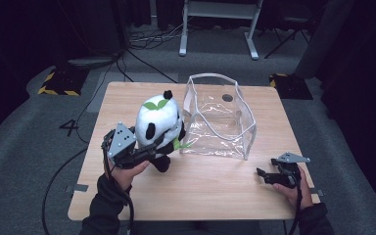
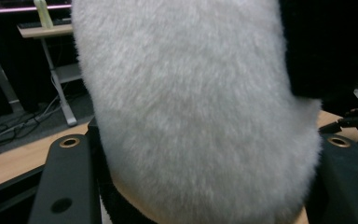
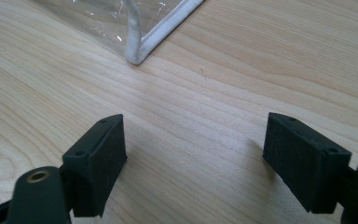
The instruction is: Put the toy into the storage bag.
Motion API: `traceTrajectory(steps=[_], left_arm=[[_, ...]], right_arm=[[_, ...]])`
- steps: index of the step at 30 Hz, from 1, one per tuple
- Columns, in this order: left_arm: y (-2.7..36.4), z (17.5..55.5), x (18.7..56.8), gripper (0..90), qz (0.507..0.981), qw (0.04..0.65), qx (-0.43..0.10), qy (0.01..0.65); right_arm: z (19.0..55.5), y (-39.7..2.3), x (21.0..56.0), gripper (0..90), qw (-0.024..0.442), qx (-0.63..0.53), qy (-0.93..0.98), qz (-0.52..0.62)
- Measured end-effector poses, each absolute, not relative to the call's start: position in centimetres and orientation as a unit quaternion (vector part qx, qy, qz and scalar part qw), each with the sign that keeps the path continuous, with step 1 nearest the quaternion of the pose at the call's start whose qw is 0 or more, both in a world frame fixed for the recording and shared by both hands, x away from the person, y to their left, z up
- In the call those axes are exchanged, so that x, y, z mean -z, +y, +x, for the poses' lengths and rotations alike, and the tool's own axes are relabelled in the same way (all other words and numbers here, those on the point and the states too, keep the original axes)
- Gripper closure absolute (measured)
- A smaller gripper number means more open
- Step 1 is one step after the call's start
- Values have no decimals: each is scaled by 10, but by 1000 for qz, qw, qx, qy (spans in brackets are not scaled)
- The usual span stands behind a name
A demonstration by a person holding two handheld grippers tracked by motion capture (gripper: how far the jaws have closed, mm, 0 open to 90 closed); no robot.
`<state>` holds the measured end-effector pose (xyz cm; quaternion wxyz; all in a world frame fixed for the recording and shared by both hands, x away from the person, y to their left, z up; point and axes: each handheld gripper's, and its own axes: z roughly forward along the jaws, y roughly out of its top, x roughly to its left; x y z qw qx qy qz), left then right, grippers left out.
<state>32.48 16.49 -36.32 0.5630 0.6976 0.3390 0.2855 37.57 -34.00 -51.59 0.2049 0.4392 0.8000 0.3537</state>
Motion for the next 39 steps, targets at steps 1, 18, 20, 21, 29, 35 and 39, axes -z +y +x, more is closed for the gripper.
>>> traceTrajectory(steps=[1, 18, 20, 21, 29, 35, 39], left_arm=[[165, 326, 359, 364, 698, 562, -289, 336], [160, 354, 317, 360, 680, 586, -294, 329], [157, 357, 309, 360, 681, 587, -295, 323], [156, 358, 307, 360, 680, 589, -295, 322], [145, 366, 287, 359, 681, 585, -309, 315], [139, 374, 276, 359, 677, 591, -308, 312], [131, 380, 268, 359, 679, 591, -311, 305]], right_arm=[[376, -340, 516, 211, 205, -354, 800, 439], [376, -340, 516, 204, 205, -353, 800, 440], [376, -340, 516, 204, 206, -353, 800, 440], [376, -340, 516, 203, 206, -352, 800, 440], [376, -340, 516, 203, 206, -352, 800, 440], [376, -340, 516, 202, 207, -352, 800, 440], [376, -340, 516, 201, 206, -352, 800, 441]])
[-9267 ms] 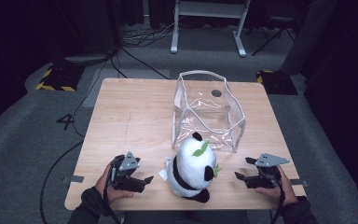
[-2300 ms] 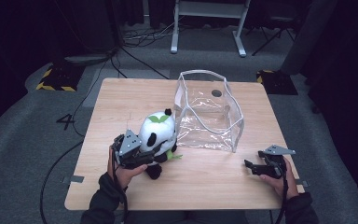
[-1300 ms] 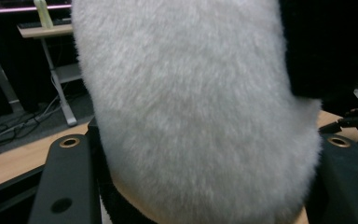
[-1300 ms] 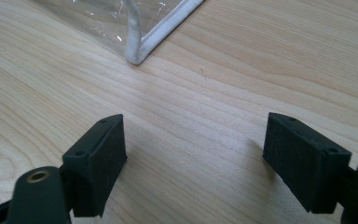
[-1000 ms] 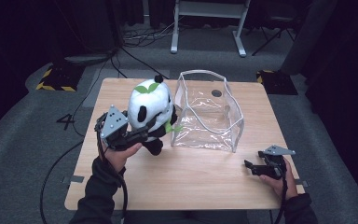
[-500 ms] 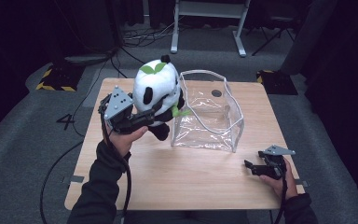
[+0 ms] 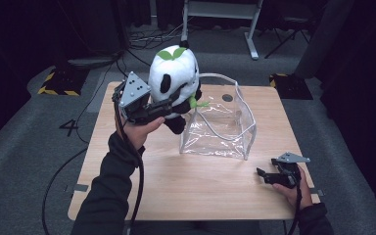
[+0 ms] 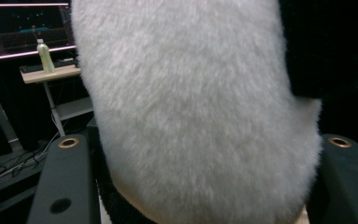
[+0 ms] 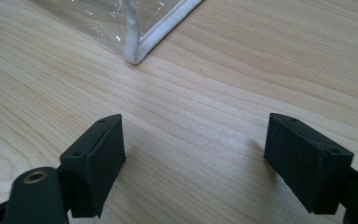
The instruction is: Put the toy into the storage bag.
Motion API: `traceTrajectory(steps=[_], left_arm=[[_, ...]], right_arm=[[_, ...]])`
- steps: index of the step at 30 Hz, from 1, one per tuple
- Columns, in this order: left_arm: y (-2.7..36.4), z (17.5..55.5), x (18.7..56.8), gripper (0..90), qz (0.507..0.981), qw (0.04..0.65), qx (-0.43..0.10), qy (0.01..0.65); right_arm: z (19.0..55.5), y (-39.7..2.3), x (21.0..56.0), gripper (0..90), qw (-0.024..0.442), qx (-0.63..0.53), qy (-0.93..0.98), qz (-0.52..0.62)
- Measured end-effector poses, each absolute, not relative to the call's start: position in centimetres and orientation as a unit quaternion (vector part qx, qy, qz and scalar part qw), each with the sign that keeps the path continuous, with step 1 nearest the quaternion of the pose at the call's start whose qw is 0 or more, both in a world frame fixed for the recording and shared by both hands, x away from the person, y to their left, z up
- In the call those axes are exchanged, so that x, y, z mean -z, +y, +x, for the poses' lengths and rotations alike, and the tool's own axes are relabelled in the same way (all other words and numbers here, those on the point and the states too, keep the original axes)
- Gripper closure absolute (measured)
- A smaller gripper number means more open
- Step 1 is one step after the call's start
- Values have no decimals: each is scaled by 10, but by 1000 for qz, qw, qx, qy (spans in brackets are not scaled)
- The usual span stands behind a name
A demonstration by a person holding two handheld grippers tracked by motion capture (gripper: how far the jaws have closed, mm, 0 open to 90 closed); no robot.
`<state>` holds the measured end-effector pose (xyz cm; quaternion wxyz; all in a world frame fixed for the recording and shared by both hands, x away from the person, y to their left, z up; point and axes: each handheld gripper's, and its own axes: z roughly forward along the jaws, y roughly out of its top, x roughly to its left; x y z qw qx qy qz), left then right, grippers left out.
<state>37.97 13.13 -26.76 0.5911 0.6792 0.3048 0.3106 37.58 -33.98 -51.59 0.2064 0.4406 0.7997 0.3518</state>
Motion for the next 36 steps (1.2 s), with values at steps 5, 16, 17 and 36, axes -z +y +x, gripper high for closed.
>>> traceTrajectory(steps=[5, 16, 17, 36], left_arm=[[121, 386, 260, 358, 679, 593, -307, 303], [87, 410, 233, 359, 673, 609, -296, 298], [87, 410, 233, 358, 673, 609, -296, 298], [17, 448, 255, 357, 697, 603, -253, 296]], right_arm=[[376, -340, 516, 200, 206, -352, 799, 441], [376, -340, 516, 200, 206, -352, 799, 441], [376, -340, 516, 200, 206, -352, 799, 441], [376, -340, 516, 200, 206, -353, 799, 441]])
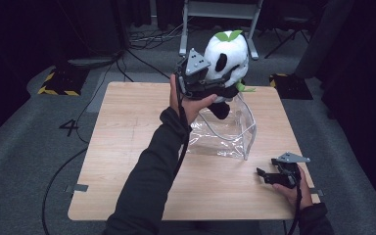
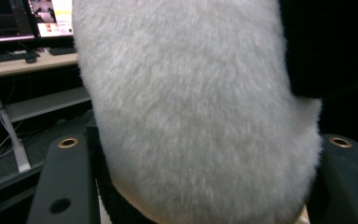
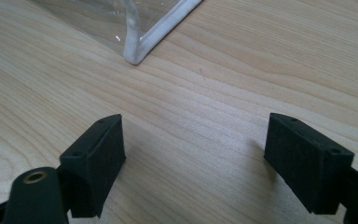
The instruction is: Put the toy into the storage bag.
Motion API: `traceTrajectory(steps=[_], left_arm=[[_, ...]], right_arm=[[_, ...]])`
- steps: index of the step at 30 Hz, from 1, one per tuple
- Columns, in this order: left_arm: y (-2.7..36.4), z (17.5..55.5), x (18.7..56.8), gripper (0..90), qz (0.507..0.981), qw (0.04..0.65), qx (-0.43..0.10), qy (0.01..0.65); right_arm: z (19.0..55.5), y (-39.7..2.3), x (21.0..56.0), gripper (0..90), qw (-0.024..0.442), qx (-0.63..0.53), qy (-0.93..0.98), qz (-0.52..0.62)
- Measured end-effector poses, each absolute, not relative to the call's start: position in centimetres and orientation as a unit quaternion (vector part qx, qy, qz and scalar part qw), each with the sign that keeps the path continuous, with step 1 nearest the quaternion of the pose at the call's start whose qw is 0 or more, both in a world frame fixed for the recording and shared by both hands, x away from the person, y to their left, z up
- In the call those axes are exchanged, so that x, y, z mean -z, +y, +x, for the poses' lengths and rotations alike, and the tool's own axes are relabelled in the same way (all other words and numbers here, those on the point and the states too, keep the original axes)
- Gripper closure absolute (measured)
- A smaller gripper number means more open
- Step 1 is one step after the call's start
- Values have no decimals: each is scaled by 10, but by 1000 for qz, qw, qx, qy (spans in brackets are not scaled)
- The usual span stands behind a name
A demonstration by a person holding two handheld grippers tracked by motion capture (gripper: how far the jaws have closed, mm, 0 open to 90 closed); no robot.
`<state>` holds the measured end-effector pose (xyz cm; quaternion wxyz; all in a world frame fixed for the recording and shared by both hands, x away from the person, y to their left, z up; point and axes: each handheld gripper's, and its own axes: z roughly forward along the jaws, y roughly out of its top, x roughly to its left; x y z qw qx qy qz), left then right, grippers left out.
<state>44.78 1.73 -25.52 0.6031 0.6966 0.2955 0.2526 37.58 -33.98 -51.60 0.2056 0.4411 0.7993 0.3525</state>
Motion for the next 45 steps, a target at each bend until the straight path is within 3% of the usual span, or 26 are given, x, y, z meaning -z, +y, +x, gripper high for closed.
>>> traceTrajectory(steps=[17, 27, 37, 45], left_arm=[[17, 457, 286, 348, 692, 594, -247, 327], [40, 454, 294, 344, 664, 617, -227, 356], [6, 455, 313, 332, 724, 566, -219, 326], [4, 459, 324, 324, 743, 539, -219, 329]], right_arm=[[376, -340, 516, 200, 206, -353, 799, 441], [376, -340, 516, 200, 206, -353, 799, 441], [376, -340, 516, 201, 207, -352, 800, 440], [376, -340, 516, 203, 207, -352, 800, 440]])
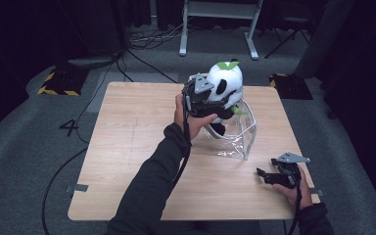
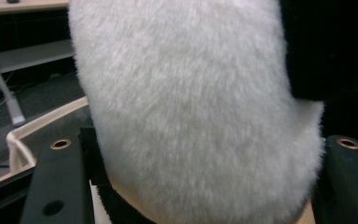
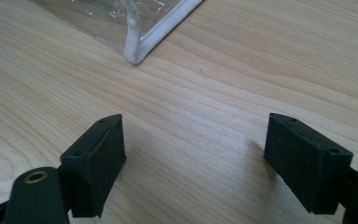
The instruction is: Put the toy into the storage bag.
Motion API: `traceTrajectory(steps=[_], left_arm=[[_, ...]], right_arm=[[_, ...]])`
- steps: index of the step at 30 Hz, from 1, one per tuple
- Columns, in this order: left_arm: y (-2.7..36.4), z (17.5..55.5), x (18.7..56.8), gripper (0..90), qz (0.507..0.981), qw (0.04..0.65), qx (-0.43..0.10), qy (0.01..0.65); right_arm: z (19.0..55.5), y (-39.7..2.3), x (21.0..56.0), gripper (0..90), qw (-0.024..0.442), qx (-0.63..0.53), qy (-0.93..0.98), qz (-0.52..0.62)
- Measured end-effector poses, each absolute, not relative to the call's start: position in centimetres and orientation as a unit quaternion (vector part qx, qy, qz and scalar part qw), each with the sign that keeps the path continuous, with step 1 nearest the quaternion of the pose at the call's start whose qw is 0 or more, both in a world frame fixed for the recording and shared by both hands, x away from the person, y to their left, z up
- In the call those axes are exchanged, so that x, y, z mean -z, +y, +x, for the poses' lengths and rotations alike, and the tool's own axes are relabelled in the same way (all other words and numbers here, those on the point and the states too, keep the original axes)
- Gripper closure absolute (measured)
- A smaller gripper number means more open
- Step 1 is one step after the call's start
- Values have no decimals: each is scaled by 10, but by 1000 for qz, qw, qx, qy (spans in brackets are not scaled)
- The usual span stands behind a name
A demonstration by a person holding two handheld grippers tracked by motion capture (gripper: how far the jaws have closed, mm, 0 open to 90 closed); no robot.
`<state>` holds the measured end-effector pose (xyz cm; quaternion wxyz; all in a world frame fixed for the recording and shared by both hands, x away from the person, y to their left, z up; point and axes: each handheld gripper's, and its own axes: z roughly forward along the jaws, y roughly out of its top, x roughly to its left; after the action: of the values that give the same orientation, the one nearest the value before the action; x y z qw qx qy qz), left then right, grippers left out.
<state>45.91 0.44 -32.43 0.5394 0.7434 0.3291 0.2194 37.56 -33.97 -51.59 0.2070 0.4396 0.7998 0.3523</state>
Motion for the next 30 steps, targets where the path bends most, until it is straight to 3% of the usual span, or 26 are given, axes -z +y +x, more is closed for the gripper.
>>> traceTrajectory(steps=[22, 30], left_arm=[[-12, 466, 339, 264, 801, 466, -201, 318], [-6, 470, 343, 213, 816, 444, -171, 329]], right_arm=[[376, -340, 516, 203, 207, -353, 800, 439], [376, -340, 516, 203, 207, -353, 800, 439]])
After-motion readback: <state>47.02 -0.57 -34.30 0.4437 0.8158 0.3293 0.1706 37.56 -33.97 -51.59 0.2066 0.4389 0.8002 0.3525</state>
